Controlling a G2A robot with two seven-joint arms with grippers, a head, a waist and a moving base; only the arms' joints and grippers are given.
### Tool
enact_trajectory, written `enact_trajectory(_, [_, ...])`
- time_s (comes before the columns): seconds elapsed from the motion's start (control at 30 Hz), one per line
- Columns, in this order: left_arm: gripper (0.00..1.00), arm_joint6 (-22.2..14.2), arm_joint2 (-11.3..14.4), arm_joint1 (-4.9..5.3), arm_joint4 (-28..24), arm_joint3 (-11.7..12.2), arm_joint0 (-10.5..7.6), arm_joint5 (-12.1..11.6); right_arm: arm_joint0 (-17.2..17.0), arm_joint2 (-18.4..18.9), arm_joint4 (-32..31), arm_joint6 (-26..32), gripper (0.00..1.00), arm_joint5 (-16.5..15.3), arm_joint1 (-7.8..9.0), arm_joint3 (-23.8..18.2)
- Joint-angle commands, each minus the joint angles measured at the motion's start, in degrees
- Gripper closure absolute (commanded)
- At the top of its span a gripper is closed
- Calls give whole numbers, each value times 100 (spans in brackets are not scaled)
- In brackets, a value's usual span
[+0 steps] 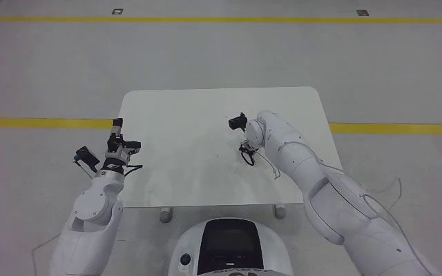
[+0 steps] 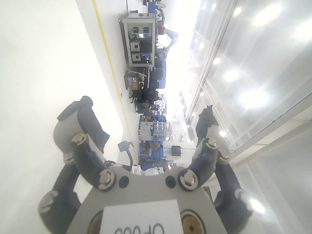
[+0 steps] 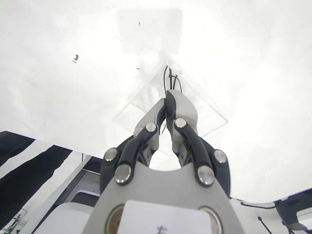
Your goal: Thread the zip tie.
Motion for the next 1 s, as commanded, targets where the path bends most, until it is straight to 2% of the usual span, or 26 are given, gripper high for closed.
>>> enact_trajectory(0.0, [0,0,0,0,0,0,0,0,-40,46,-30,39,100,13,52,-125])
enact_trajectory(0.2, [0,0,0,0,0,0,0,0,-174,230,-97,261,100,35,240,-514])
enact_trajectory(0.47, [0,0,0,0,0,0,0,0,-408,661,-77,715,100,-203,595,-1234])
enact_trajectory(0.7, [0,0,0,0,0,0,0,0,-408,661,-77,715,100,-203,595,-1234])
enact_trajectory(0.77, [0,0,0,0,0,0,0,0,-463,757,69,526,100,-222,610,-1292])
enact_trajectory(0.87, [0,0,0,0,0,0,0,0,-560,1141,544,484,100,-639,743,-1440])
enact_trajectory(0.97, [0,0,0,0,0,0,0,0,-721,1442,679,505,100,-805,903,-1742])
